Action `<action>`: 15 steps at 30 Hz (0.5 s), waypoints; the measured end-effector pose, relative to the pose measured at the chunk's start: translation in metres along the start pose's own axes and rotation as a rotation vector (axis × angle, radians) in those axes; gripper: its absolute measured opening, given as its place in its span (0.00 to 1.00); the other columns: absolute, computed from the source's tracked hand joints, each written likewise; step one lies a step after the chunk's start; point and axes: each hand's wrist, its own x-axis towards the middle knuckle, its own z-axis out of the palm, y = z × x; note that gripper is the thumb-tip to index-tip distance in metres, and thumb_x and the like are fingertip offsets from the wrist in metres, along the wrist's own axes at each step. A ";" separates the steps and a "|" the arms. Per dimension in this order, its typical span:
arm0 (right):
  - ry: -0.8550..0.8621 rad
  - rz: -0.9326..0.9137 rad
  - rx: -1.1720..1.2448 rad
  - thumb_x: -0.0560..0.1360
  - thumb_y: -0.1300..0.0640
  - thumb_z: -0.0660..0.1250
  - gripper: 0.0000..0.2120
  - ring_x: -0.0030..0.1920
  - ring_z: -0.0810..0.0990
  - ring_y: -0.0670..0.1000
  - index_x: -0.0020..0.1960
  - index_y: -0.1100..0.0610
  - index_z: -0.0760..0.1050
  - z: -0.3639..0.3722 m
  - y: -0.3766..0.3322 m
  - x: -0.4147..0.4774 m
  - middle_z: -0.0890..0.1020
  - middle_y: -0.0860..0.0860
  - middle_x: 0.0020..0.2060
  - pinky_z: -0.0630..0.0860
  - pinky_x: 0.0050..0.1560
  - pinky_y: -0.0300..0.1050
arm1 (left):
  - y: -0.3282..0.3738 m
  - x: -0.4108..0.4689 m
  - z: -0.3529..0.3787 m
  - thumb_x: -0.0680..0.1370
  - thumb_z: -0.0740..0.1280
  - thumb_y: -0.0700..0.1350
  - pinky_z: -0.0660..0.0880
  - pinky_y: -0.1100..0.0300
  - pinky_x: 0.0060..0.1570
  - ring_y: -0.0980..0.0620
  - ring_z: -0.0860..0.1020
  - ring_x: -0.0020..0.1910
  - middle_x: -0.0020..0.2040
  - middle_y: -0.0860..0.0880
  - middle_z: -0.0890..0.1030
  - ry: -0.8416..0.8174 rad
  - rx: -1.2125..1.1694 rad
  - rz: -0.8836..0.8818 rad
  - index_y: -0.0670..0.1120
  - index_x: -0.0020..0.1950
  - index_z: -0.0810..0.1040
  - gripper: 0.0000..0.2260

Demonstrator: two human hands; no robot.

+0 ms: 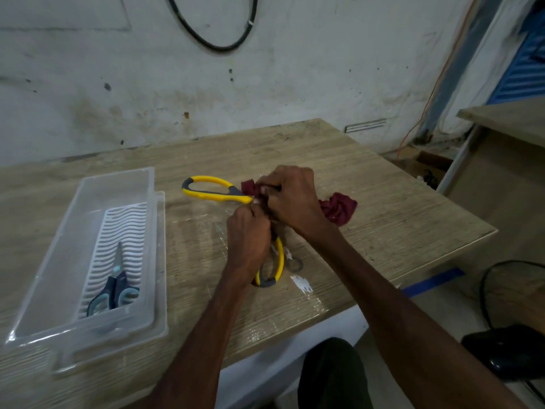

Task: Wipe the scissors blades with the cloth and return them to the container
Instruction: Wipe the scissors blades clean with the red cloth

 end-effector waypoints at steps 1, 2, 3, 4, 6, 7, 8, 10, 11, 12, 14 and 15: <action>0.013 -0.022 0.006 0.63 0.63 0.66 0.09 0.34 0.81 0.56 0.40 0.59 0.84 -0.002 -0.001 -0.007 0.82 0.57 0.31 0.71 0.36 0.42 | 0.000 -0.001 0.001 0.82 0.52 0.42 0.68 0.48 0.52 0.34 0.74 0.55 0.54 0.33 0.76 -0.016 -0.022 -0.013 0.33 0.56 0.74 0.15; 0.033 -0.033 0.008 0.64 0.63 0.66 0.10 0.34 0.81 0.56 0.41 0.59 0.85 -0.003 -0.003 -0.012 0.83 0.57 0.32 0.71 0.36 0.41 | 0.000 -0.001 0.002 0.82 0.52 0.40 0.67 0.48 0.52 0.34 0.73 0.56 0.55 0.33 0.76 -0.019 -0.037 -0.007 0.34 0.57 0.74 0.14; 0.055 -0.032 0.012 0.64 0.63 0.66 0.10 0.34 0.81 0.57 0.41 0.59 0.85 -0.002 -0.003 -0.013 0.83 0.57 0.32 0.72 0.37 0.41 | -0.001 -0.002 0.002 0.82 0.52 0.40 0.66 0.48 0.52 0.34 0.73 0.56 0.56 0.33 0.75 -0.009 -0.016 -0.005 0.34 0.58 0.73 0.14; 0.065 -0.018 0.012 0.64 0.62 0.65 0.10 0.34 0.81 0.57 0.41 0.59 0.85 -0.002 -0.003 -0.010 0.83 0.58 0.32 0.73 0.37 0.42 | 0.000 -0.002 0.001 0.83 0.52 0.41 0.67 0.48 0.52 0.34 0.73 0.56 0.55 0.33 0.76 -0.004 -0.013 0.001 0.34 0.58 0.74 0.15; 0.066 0.023 -0.007 0.62 0.61 0.64 0.12 0.34 0.81 0.59 0.40 0.60 0.84 0.000 -0.003 0.003 0.83 0.58 0.32 0.73 0.36 0.43 | 0.002 -0.003 -0.001 0.83 0.52 0.43 0.68 0.49 0.51 0.34 0.74 0.55 0.53 0.33 0.77 0.004 0.020 0.029 0.34 0.56 0.75 0.16; 0.068 0.031 -0.015 0.62 0.61 0.64 0.13 0.35 0.81 0.59 0.41 0.59 0.85 0.001 -0.002 0.009 0.83 0.58 0.32 0.72 0.36 0.41 | 0.002 -0.003 0.000 0.83 0.52 0.43 0.68 0.48 0.52 0.33 0.73 0.55 0.54 0.32 0.76 -0.002 0.030 0.030 0.33 0.57 0.75 0.17; 0.063 0.030 -0.016 0.62 0.61 0.64 0.13 0.35 0.82 0.59 0.42 0.59 0.85 0.001 0.000 0.013 0.83 0.58 0.32 0.70 0.37 0.39 | 0.002 -0.003 0.001 0.83 0.51 0.42 0.67 0.47 0.53 0.33 0.72 0.56 0.55 0.31 0.76 -0.017 0.013 0.018 0.34 0.59 0.74 0.16; 0.042 0.021 -0.003 0.62 0.62 0.65 0.12 0.35 0.82 0.59 0.42 0.60 0.85 -0.001 0.002 0.010 0.83 0.59 0.32 0.68 0.37 0.38 | 0.000 -0.001 0.002 0.83 0.51 0.41 0.65 0.48 0.51 0.34 0.72 0.56 0.55 0.32 0.75 -0.025 0.039 0.031 0.36 0.60 0.74 0.15; 0.037 0.007 0.016 0.63 0.64 0.66 0.10 0.35 0.82 0.60 0.41 0.61 0.84 -0.002 0.002 0.003 0.83 0.59 0.32 0.70 0.37 0.40 | -0.002 0.001 0.003 0.83 0.52 0.41 0.66 0.50 0.50 0.35 0.73 0.55 0.55 0.33 0.76 -0.012 0.035 0.030 0.36 0.58 0.74 0.15; 0.042 -0.017 0.036 0.64 0.65 0.66 0.09 0.34 0.81 0.59 0.40 0.61 0.84 -0.002 0.000 -0.006 0.82 0.59 0.31 0.72 0.37 0.42 | -0.003 0.003 0.003 0.82 0.53 0.42 0.67 0.52 0.49 0.35 0.74 0.54 0.53 0.34 0.77 -0.003 0.039 0.034 0.35 0.57 0.75 0.15; 0.061 -0.040 0.043 0.64 0.64 0.66 0.09 0.32 0.80 0.58 0.39 0.60 0.84 -0.001 -0.001 -0.016 0.82 0.58 0.30 0.72 0.35 0.43 | -0.006 0.003 0.006 0.82 0.53 0.44 0.70 0.52 0.49 0.36 0.75 0.53 0.52 0.34 0.78 0.008 0.035 0.025 0.34 0.55 0.75 0.16; 0.068 -0.029 0.039 0.64 0.63 0.65 0.10 0.32 0.80 0.57 0.40 0.60 0.84 -0.001 -0.001 -0.014 0.82 0.57 0.30 0.72 0.35 0.42 | -0.005 0.002 0.006 0.82 0.53 0.44 0.71 0.51 0.50 0.36 0.75 0.53 0.52 0.34 0.78 0.010 0.029 0.018 0.33 0.55 0.75 0.16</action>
